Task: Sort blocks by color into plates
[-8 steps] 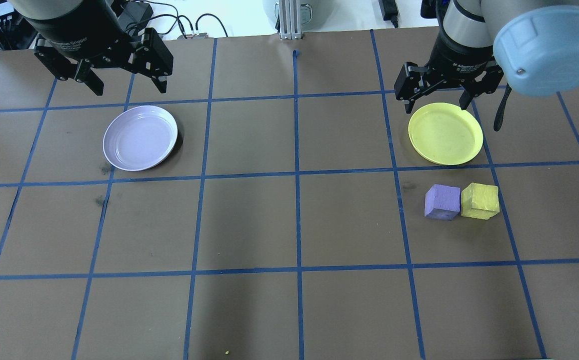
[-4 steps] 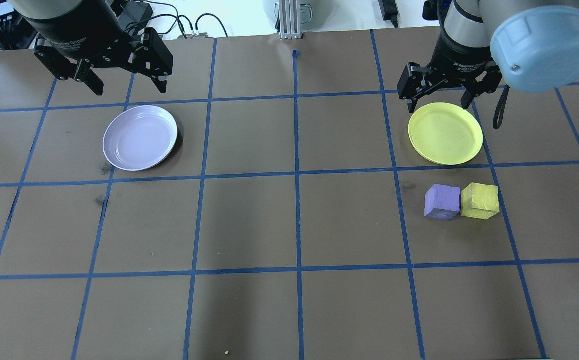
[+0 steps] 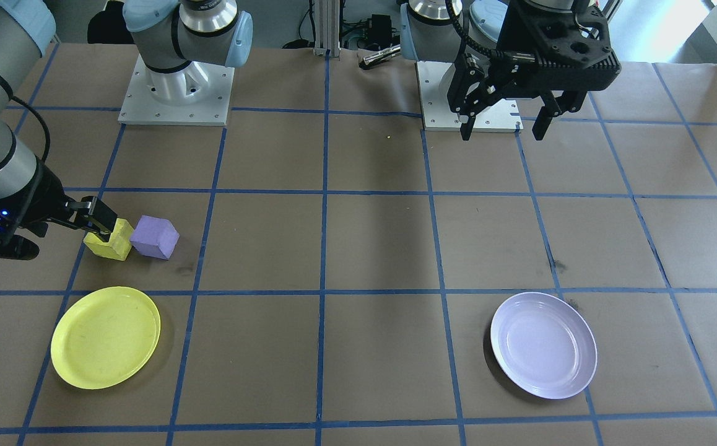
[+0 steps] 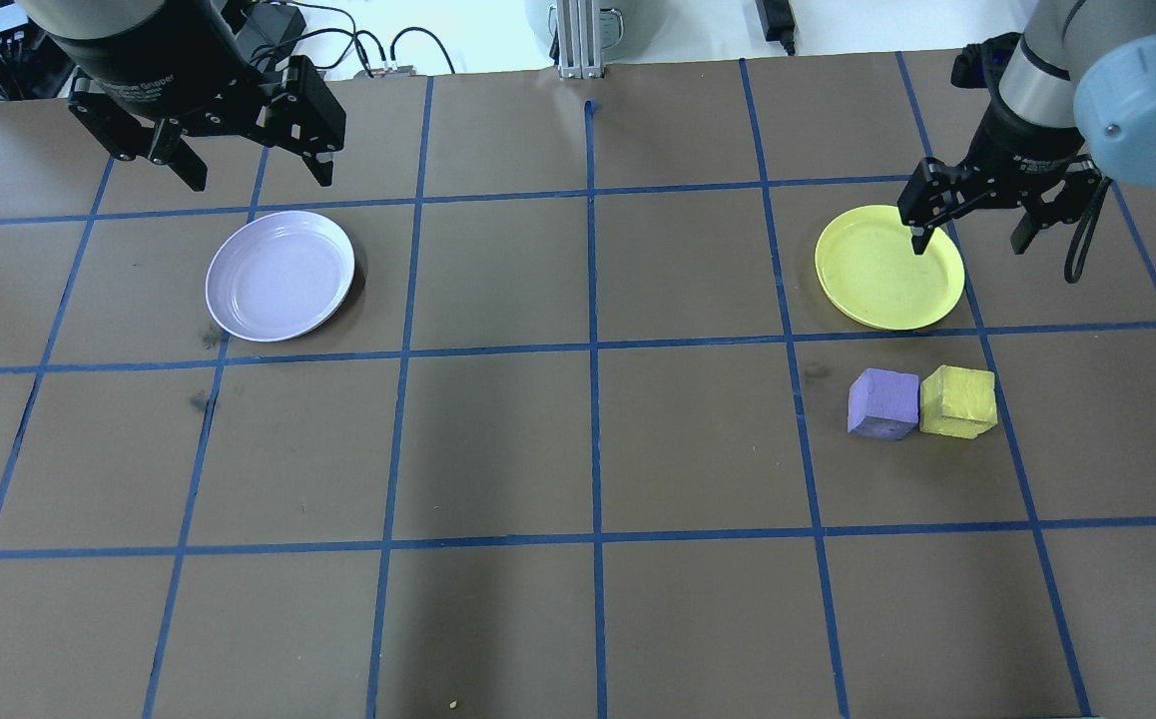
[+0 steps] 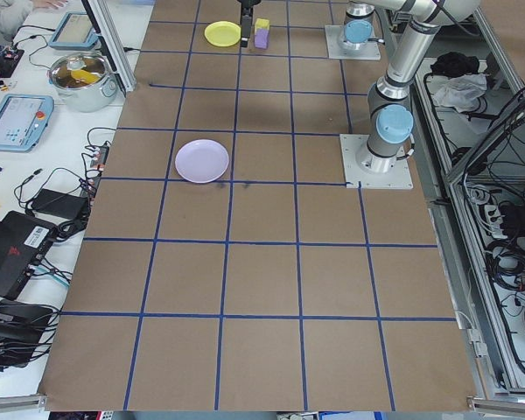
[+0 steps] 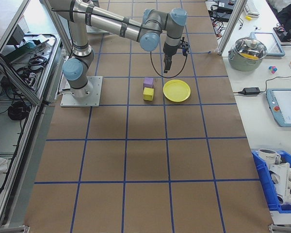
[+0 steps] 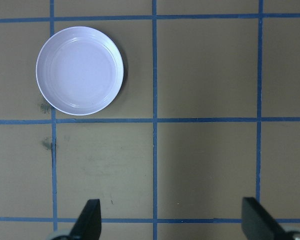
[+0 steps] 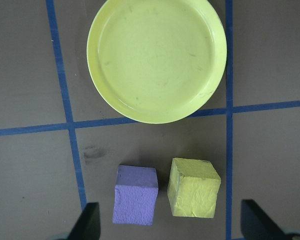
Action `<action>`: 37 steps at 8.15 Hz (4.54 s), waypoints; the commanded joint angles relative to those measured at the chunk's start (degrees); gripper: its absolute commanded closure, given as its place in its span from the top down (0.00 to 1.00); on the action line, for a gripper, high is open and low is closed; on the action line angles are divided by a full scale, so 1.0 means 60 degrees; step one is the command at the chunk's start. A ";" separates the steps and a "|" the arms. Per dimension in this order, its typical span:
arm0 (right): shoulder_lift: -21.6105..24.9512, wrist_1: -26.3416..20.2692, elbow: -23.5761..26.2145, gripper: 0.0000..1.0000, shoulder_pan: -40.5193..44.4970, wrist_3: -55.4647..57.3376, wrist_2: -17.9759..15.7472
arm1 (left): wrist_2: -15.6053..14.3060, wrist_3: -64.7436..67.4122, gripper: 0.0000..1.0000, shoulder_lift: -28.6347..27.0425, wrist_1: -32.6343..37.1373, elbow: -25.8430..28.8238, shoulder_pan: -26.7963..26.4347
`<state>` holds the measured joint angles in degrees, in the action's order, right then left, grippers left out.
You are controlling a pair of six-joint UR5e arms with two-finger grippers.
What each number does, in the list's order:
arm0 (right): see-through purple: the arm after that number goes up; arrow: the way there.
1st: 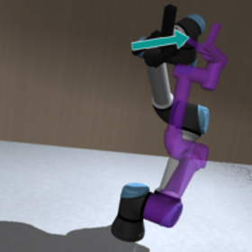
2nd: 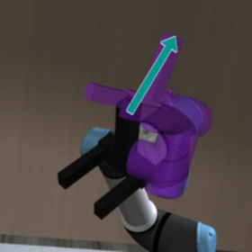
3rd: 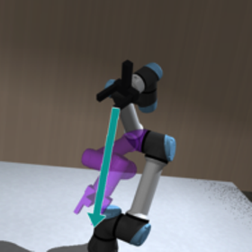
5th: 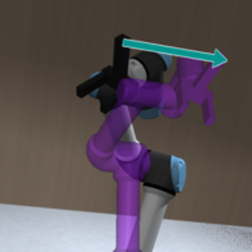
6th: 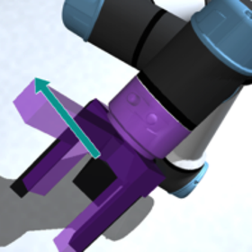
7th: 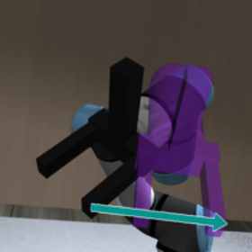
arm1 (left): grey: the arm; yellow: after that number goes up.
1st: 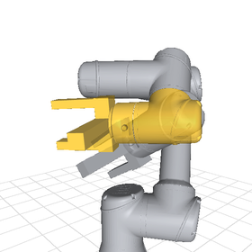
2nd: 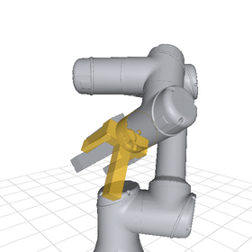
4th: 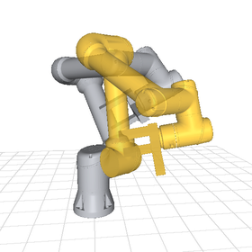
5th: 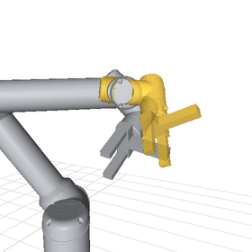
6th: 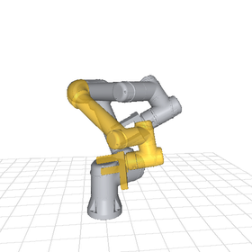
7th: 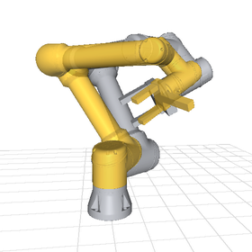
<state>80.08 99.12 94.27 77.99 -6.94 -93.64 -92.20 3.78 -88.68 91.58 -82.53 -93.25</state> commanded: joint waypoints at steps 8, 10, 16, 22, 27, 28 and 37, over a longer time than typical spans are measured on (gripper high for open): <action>-0.1523 -0.0040 0.1633 1.00 -0.0943 0.0321 -0.1294 | 0.0058 0.0000 1.00 -0.0030 -0.0146 -0.0117 0.0000; -0.1773 -0.0070 0.1633 1.00 -0.0943 0.0205 -0.1356 | 0.0088 0.0000 1.00 -0.0059 -0.0235 -0.0117 0.0000; -0.2184 -0.0084 0.1603 1.00 -0.0943 0.0175 -0.1296 | 0.0073 0.0000 1.00 -0.0089 -0.0410 -0.0132 0.0000; -0.2067 -0.0084 0.1399 0.00 -0.0957 -0.0031 -0.1297 | 0.0073 0.0000 1.00 -0.0016 -0.0411 -0.0117 -0.0015; -0.1949 -0.1930 -0.1718 0.00 -0.0695 -0.0030 -0.0977 | 0.0454 0.0000 1.00 -0.0002 -0.0660 -0.0132 -0.0103; -0.1964 -0.1828 -0.1925 0.00 -0.0476 -0.0030 -0.0438 | 0.0425 0.0000 1.00 -0.0001 -0.0660 -0.0132 -0.0088; -0.3299 0.0650 -0.1927 1.00 0.0185 0.0116 -0.0301 | 0.0322 0.0000 1.00 0.0219 -0.0674 -0.0557 -0.0103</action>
<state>59.50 103.61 82.70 79.03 -6.46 -95.13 -90.25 3.78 -87.44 87.66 -85.61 -93.87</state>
